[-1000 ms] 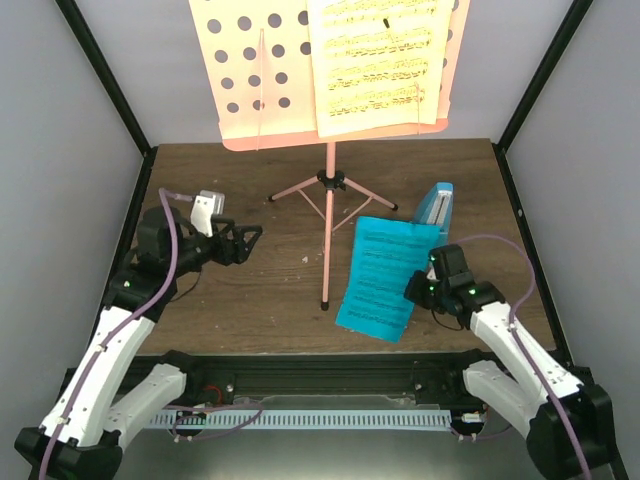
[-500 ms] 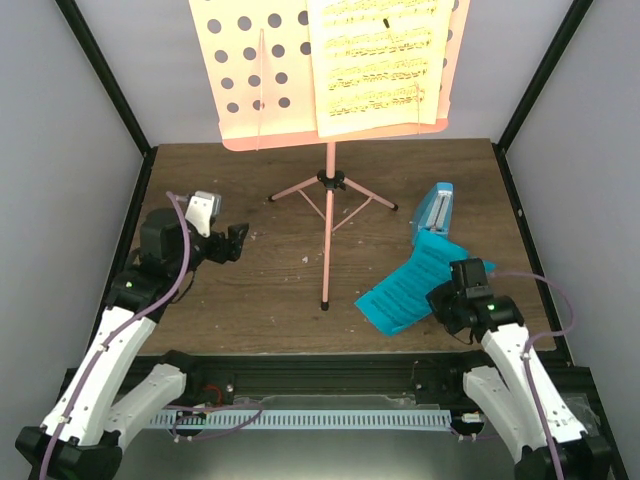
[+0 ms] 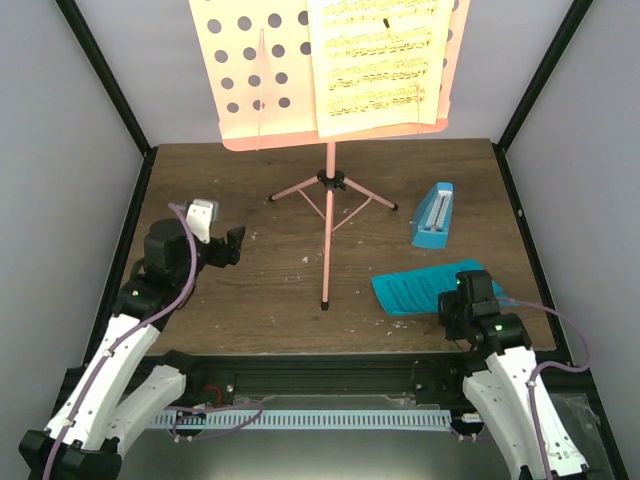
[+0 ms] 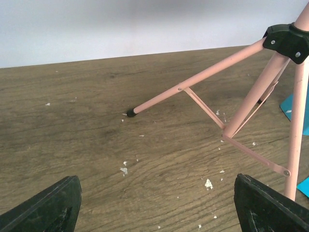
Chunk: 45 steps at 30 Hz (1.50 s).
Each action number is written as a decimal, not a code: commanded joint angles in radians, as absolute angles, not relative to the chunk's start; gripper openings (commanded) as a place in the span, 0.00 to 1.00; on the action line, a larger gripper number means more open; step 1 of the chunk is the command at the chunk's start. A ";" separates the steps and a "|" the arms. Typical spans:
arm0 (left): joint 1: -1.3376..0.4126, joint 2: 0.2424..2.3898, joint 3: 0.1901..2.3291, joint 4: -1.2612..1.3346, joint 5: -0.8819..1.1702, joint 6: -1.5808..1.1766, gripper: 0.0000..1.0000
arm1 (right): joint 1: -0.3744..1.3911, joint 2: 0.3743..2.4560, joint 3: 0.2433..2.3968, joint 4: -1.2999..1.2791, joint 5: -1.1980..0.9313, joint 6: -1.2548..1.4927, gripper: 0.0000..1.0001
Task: Pack up the instrument practice props
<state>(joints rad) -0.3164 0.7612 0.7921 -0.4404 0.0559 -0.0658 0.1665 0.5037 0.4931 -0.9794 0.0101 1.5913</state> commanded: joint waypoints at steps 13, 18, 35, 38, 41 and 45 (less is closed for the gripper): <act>-0.313 0.748 0.765 -0.399 0.042 -0.062 0.88 | 0.157 0.623 0.396 -0.666 0.027 1.553 0.04; -0.313 0.761 0.764 -0.400 0.037 -0.063 0.88 | 0.158 0.644 0.409 -0.642 0.063 1.497 0.18; -0.313 0.740 0.754 -0.399 -0.053 -0.058 0.87 | 0.158 0.545 0.653 -0.762 0.422 1.142 0.99; -0.313 0.739 0.751 -0.399 -0.057 -0.058 0.87 | 0.158 0.555 0.674 -0.624 0.316 0.956 1.00; -0.314 0.737 0.747 -0.394 -0.060 -0.058 0.87 | 0.158 0.586 0.675 -0.518 0.156 0.840 1.00; -0.313 0.749 0.746 -0.392 -0.045 -0.061 0.87 | 0.158 0.646 0.633 -0.326 -0.157 0.704 1.00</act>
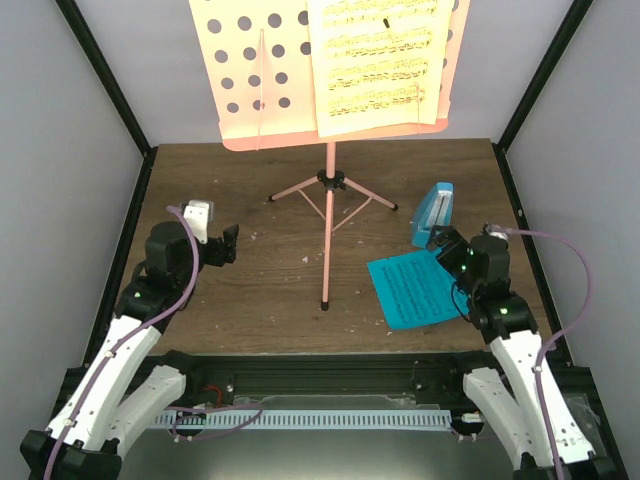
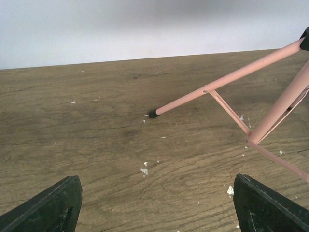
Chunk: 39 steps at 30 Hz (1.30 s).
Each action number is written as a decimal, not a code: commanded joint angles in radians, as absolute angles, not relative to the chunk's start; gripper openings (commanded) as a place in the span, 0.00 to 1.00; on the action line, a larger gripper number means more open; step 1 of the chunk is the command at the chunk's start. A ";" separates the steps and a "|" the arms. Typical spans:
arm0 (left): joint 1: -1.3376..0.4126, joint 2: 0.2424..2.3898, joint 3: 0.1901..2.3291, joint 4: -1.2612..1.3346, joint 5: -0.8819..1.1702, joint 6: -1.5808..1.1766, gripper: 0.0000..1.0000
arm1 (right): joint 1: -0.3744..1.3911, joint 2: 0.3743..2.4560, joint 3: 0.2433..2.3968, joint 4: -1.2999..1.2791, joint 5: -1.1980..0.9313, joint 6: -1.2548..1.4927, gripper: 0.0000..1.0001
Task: Pack up the instrument practice props
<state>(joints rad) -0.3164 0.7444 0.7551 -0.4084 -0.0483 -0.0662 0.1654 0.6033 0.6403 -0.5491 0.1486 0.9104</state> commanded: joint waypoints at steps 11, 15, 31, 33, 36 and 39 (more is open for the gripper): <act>-0.313 0.746 0.751 -0.388 -0.024 -0.060 0.87 | 0.161 0.982 0.586 0.420 -0.786 0.632 1.00; -0.313 0.738 0.752 -0.388 -0.025 -0.057 0.87 | 0.167 1.149 0.700 0.494 -0.758 0.634 1.00; -0.313 0.696 0.749 -0.392 -0.025 -0.054 0.87 | 0.297 1.610 1.056 0.879 -0.949 0.591 1.00; -0.313 0.695 0.746 -0.390 -0.025 -0.054 0.87 | 0.307 1.644 1.089 0.890 -0.956 0.580 1.00; -0.313 0.705 0.751 -0.390 -0.025 -0.054 0.87 | 0.325 1.680 1.130 0.906 -0.933 0.539 0.99; -0.313 0.710 0.752 -0.391 -0.024 -0.054 0.87 | 0.333 1.725 1.203 0.867 -0.942 0.510 0.96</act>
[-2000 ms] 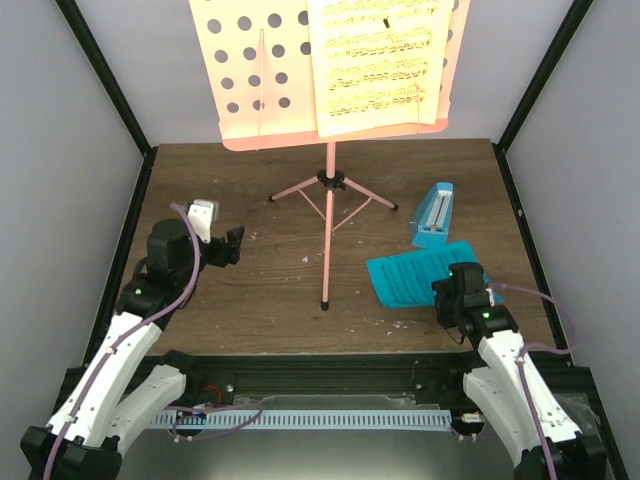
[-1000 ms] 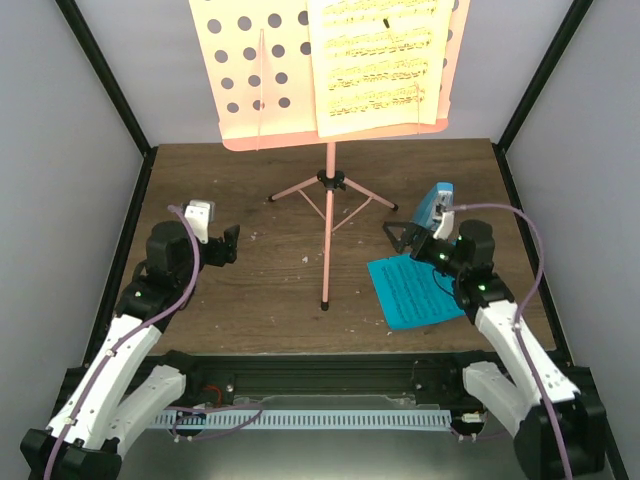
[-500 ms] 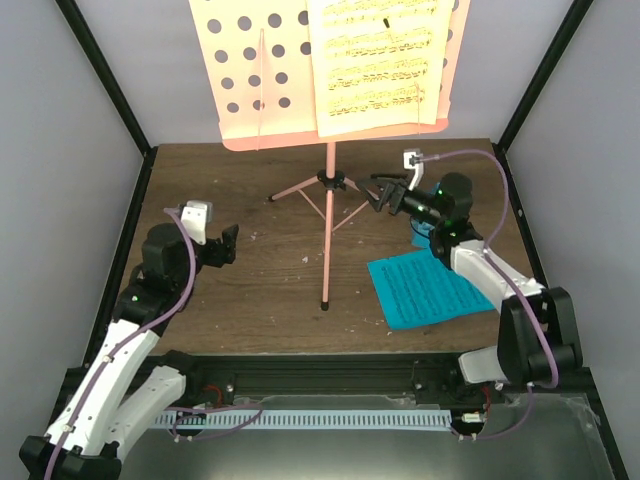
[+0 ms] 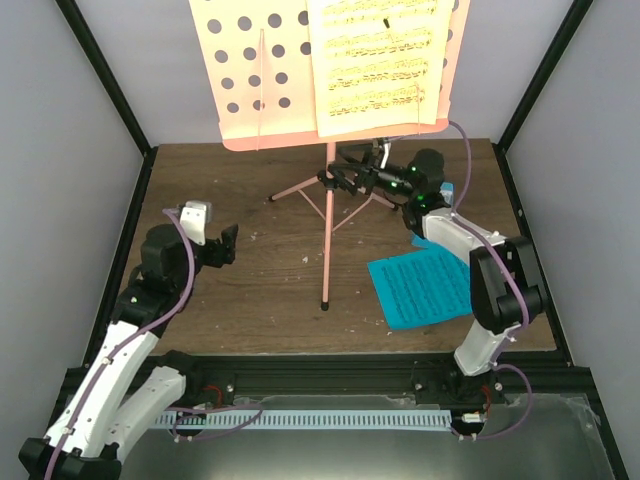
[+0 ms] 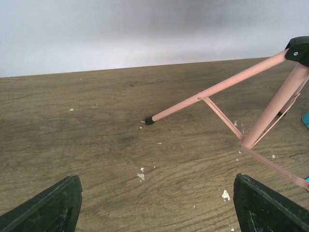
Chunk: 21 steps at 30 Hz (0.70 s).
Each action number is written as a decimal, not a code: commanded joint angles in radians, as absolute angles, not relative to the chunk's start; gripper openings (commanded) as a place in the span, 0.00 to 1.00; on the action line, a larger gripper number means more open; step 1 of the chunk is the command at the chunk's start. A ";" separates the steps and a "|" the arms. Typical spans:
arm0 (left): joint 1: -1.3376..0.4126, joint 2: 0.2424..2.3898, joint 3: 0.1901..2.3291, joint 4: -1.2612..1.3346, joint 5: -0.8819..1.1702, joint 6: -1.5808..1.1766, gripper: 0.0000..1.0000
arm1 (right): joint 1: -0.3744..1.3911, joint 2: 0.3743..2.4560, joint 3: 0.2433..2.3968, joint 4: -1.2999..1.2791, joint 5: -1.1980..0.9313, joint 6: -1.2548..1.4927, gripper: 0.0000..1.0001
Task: Pack up the instrument practice props
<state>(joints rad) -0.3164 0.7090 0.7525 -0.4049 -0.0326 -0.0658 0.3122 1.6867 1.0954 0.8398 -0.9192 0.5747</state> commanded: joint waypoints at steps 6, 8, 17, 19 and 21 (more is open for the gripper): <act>-0.313 0.707 0.750 -0.390 -0.023 -0.053 0.87 | 0.348 1.793 1.301 0.808 -1.016 0.498 0.78; -0.314 0.708 0.749 -0.390 -0.024 -0.054 0.87 | 0.358 1.795 1.308 0.797 -1.028 0.478 0.71; -0.312 0.712 0.749 -0.390 -0.028 -0.054 0.87 | 0.388 1.770 1.286 0.767 -1.007 0.369 0.34; -0.313 0.710 0.749 -0.391 -0.029 -0.053 0.87 | 0.390 1.762 1.278 0.778 -0.997 0.368 0.23; -0.313 0.711 0.749 -0.391 -0.029 -0.054 0.87 | 0.392 1.748 1.270 0.783 -0.979 0.362 0.14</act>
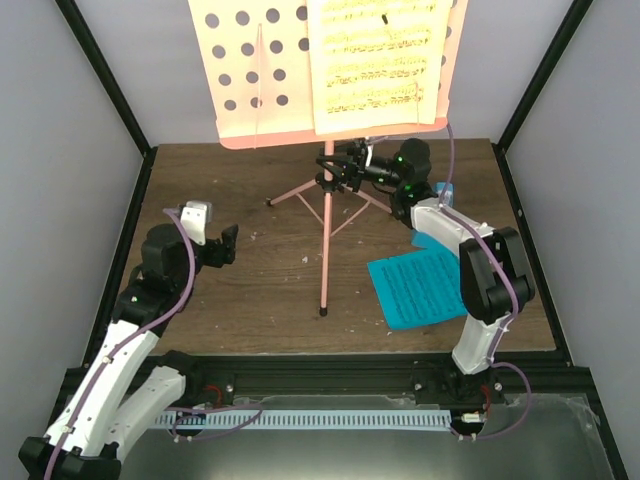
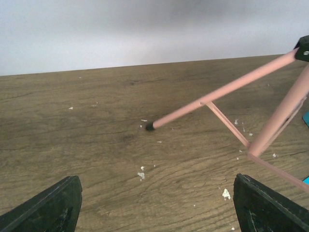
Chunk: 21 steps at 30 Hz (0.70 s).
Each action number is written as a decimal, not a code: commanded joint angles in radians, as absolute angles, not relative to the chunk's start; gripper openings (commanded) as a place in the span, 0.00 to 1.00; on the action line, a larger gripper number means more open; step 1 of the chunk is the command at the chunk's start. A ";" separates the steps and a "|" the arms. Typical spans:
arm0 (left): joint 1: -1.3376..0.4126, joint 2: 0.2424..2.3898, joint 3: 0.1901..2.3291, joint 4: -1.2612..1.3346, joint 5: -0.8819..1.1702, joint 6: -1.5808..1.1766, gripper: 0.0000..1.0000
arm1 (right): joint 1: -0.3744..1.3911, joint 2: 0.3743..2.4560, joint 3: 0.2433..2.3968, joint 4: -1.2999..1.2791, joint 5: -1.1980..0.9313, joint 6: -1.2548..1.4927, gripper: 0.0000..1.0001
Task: Pack up the instrument practice props
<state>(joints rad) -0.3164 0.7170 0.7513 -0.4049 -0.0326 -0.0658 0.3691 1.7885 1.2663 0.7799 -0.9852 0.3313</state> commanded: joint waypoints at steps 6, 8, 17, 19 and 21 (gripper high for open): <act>-0.313 0.707 0.750 -0.392 -0.030 -0.054 0.87 | 0.441 1.660 1.180 0.792 -0.778 0.272 0.01; -0.313 0.707 0.750 -0.392 -0.031 -0.054 0.87 | 0.479 1.630 1.143 0.790 -0.677 0.215 0.01; -0.313 0.703 0.749 -0.393 -0.029 -0.055 0.87 | 0.666 1.609 1.059 0.908 -0.086 0.057 0.01; -0.313 0.700 0.750 -0.395 -0.031 -0.055 0.87 | 0.705 1.639 1.069 0.940 0.013 0.032 0.01; -0.314 0.698 0.750 -0.396 -0.032 -0.055 0.87 | 0.739 1.674 1.097 0.949 0.119 0.004 0.01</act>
